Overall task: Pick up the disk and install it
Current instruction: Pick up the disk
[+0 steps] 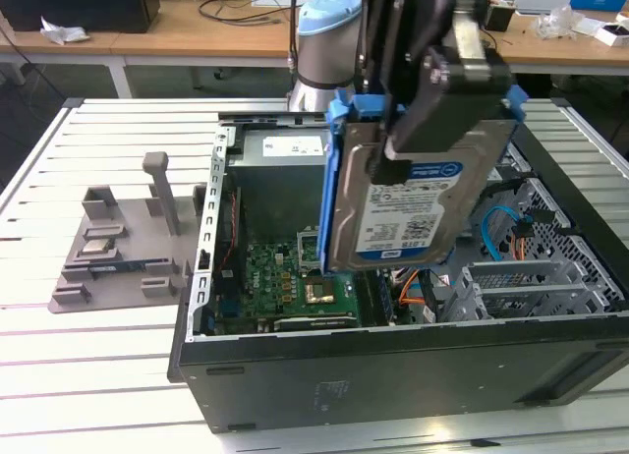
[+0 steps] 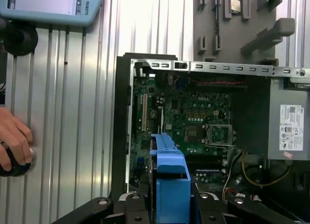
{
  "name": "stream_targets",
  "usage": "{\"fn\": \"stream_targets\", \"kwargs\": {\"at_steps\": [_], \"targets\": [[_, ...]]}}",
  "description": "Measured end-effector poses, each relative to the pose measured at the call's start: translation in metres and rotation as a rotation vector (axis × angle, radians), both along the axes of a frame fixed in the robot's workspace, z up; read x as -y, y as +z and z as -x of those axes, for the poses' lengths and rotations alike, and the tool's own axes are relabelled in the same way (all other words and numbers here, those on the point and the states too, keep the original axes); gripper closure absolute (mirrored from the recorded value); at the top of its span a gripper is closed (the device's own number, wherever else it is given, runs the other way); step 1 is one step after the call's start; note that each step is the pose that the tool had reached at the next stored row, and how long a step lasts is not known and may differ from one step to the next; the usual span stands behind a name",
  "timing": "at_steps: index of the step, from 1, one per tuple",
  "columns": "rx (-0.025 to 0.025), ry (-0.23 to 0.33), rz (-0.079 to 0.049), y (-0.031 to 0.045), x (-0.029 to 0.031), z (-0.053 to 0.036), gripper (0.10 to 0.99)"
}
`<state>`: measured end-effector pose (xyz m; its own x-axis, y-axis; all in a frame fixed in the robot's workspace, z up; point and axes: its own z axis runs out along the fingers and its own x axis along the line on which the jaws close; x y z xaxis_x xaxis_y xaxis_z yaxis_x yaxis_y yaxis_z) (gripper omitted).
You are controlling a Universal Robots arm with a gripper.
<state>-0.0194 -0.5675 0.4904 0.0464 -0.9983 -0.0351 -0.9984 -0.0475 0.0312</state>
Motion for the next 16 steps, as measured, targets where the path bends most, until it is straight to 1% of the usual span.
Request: {"fn": "stream_targets", "kwargs": {"at_steps": [1, 2, 3, 4, 5, 7, 9, 12, 14, 16], "targets": [[0.0, 0.0, 0.0, -0.0003, 0.0004, -0.0032, 0.714], [-0.0001, 0.0, 0.0, -0.0004, 0.0008, -0.0082, 0.714], [-0.0001, 0.0, 0.0, -0.0006, 0.0009, -0.0108, 0.714], [-0.0002, 0.0, 0.0, -0.001, 0.0012, -0.0204, 0.714], [-0.0002, 0.0, 0.0, -0.0015, 0.0012, -0.0283, 0.714], [-0.0002, 0.0, 0.0, -0.002, 0.0013, -0.0385, 0.714], [-0.0002, 0.0, 0.0, -0.0026, 0.0015, -0.0459, 0.714], [-0.0004, 0.0, 0.0, -0.0031, 0.0021, -0.0635, 0.714], [-0.0005, 0.0, 0.0, -0.0034, 0.0024, -0.0695, 0.714], [-0.0007, -0.001, 0.0, -0.0042, 0.0027, -0.0823, 0.714]]}}
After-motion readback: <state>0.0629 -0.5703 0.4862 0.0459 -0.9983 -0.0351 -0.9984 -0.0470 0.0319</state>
